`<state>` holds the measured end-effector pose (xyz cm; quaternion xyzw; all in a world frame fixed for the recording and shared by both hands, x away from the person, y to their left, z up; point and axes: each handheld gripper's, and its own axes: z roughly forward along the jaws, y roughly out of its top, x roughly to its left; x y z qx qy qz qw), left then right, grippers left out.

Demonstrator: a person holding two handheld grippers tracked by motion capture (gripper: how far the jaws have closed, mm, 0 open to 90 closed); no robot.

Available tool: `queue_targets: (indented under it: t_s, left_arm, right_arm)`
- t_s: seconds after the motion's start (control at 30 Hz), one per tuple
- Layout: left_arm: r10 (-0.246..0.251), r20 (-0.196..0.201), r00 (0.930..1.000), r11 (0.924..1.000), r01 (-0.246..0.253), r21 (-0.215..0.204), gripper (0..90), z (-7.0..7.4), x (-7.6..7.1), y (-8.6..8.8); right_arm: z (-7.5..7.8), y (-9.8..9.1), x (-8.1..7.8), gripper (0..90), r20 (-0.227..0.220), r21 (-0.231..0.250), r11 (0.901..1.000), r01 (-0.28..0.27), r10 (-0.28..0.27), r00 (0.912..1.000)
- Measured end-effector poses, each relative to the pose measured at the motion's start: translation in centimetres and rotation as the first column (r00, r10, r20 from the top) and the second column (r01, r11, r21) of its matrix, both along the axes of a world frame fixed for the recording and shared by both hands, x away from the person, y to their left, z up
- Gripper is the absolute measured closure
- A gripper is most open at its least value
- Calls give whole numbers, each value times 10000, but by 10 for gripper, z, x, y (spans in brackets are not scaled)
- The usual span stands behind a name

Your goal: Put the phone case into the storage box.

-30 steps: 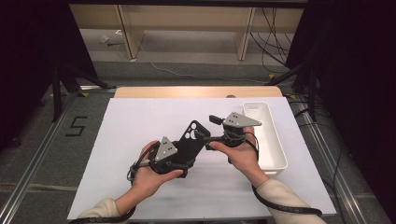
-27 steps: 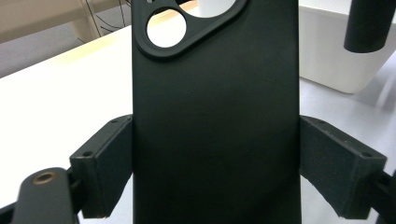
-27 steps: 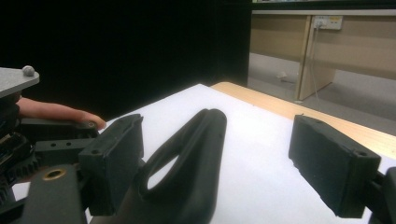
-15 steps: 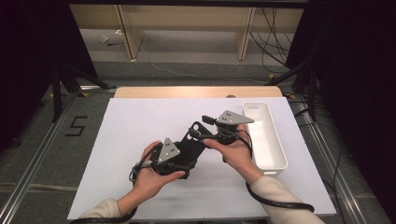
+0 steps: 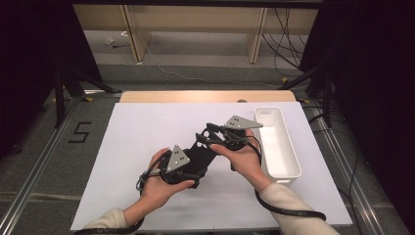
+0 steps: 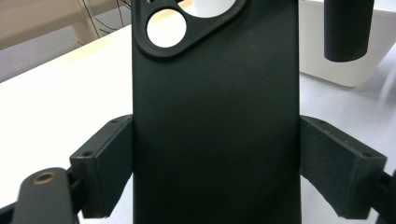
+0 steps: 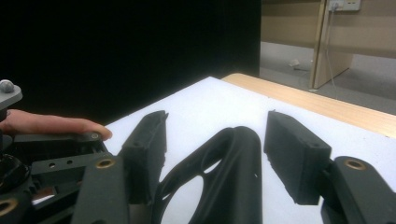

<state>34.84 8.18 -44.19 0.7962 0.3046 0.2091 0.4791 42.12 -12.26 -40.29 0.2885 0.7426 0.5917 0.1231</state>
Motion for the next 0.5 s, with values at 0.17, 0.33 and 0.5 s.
queue_targets:
  t_s: [0.17,0.33,0.5]
  left_arm:
    - [8,26,10000,10000,-8,-3,151,0,0,0]
    - [34,50,10000,10000,-34,24,151,0,0,0]
    - [53,78,10000,10000,-53,32,151,0,1,1]
  right_arm:
    - [0,1,1,467,-106,46,10000,-57,57,9999]
    - [0,1,2,503,-225,116,9999,-79,82,9997]
    - [1,-1,2,556,-359,261,9997,-18,27,9994]
